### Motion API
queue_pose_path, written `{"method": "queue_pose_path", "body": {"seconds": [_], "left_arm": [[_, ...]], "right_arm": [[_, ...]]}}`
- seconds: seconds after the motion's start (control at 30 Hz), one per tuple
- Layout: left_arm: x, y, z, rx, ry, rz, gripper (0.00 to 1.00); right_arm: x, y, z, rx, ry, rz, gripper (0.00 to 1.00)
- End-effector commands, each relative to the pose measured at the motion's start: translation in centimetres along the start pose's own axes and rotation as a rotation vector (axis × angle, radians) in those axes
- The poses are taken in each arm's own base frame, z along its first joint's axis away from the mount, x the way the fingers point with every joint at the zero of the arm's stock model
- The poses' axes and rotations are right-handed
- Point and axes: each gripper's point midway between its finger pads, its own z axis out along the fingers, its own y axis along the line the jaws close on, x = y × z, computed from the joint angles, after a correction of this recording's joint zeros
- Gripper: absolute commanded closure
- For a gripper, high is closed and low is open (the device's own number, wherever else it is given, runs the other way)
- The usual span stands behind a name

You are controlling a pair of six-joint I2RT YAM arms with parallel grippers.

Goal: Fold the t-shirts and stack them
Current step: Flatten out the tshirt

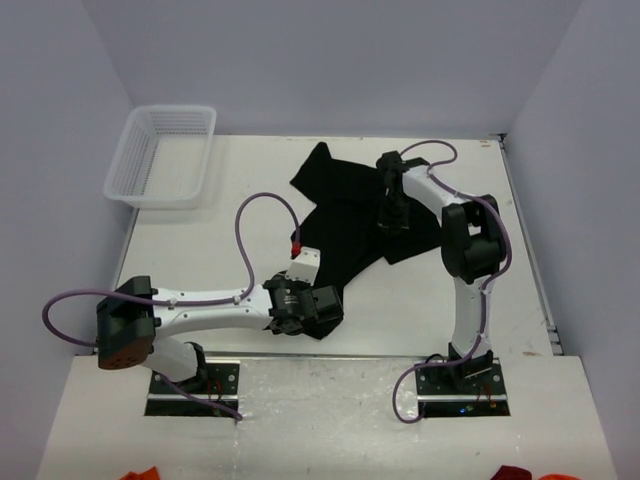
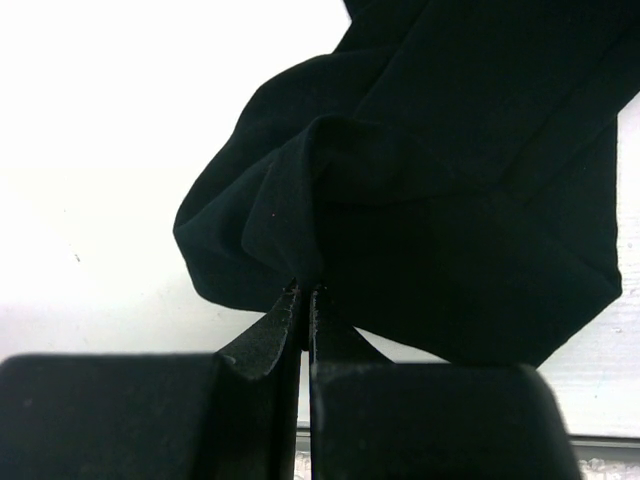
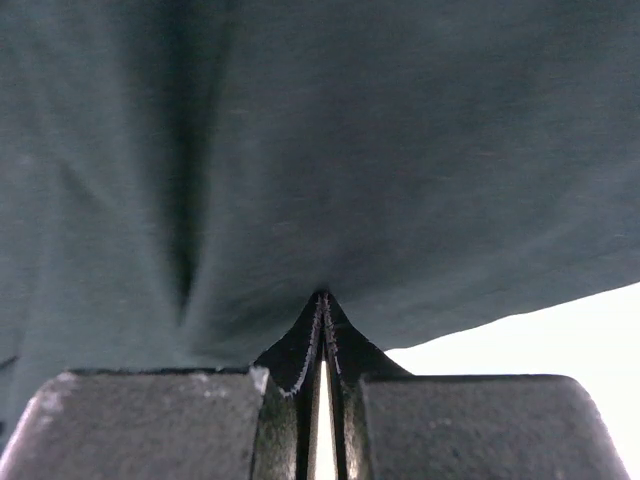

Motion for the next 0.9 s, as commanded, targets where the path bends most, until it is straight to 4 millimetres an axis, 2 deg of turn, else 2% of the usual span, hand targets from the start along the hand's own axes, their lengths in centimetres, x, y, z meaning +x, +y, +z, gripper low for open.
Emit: {"method": "queue_pose_path", "body": {"seconds": [0.0, 0.2, 0.33, 0.5, 0.73, 0.77, 0.87], "left_arm": [[-0.3, 0.8, -0.8, 0.013, -0.021, -0.032, 1.0], [-0.5, 1.1, -1.1, 0.02, -0.027, -0.046, 1.0], [-0.2, 1.2, -1.3, 0.027, -0.026, -0.042, 1.0], [0.2, 1.7, -1.5, 0.018, -0.024, -0.032, 1.0], [0.4, 2.1, -1.7, 0.009, -0.017, -0.043, 1.0], [0.4, 2.1, -1.8, 0.008, -0.017, -0.044, 1.0], [0.4, 2.0, -1.9, 0.008, -0.017, -0.045, 1.0]], "right_arm": [[0.2, 1.8, 0.3, -0.065, 0.006, 0.043, 1.0], [2.8, 3.2, 2.0, -0.06, 0.059, 0.008, 1.0], [5.7, 3.9, 3.9, -0.042, 0.099, -0.022, 1.0], [9.6, 5.8, 4.8, -0.058, 0.114, -0.078, 1.0], [14.3, 11.0, 2.9, -0.125, 0.094, -0.186, 1.0], [15.6, 12.0, 2.6, -0.134, 0.096, -0.209, 1.0], [17.2, 13.6, 1.4, -0.157, 0.069, -0.237, 1.0]]}}
